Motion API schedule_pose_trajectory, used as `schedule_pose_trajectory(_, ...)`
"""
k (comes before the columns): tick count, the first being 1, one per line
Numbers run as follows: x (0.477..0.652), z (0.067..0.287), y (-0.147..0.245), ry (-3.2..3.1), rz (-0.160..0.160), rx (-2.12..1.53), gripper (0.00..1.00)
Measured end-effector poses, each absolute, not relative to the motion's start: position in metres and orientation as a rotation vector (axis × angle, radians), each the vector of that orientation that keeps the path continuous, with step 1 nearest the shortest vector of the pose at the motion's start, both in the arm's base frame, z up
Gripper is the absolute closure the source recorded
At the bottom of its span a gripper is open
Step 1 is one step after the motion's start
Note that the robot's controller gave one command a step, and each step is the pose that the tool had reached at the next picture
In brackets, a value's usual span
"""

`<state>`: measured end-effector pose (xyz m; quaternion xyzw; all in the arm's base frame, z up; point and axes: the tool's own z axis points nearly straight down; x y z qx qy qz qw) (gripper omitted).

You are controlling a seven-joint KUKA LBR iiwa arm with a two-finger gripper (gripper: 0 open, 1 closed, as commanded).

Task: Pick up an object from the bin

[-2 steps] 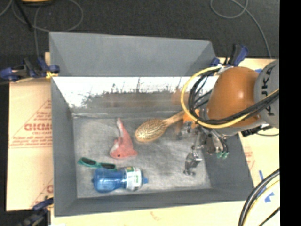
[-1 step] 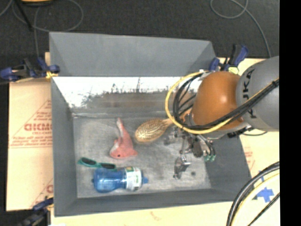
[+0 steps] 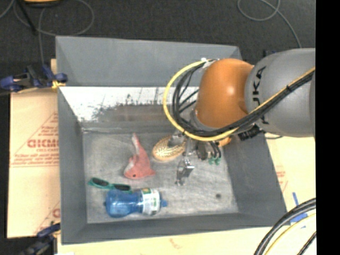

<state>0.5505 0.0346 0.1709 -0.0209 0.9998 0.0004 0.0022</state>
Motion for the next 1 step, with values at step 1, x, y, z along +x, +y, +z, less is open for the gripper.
schedule_pose_trajectory(1, 0.543, 0.147, 0.0651, 3.133, 0.002, -0.05, 0.0)
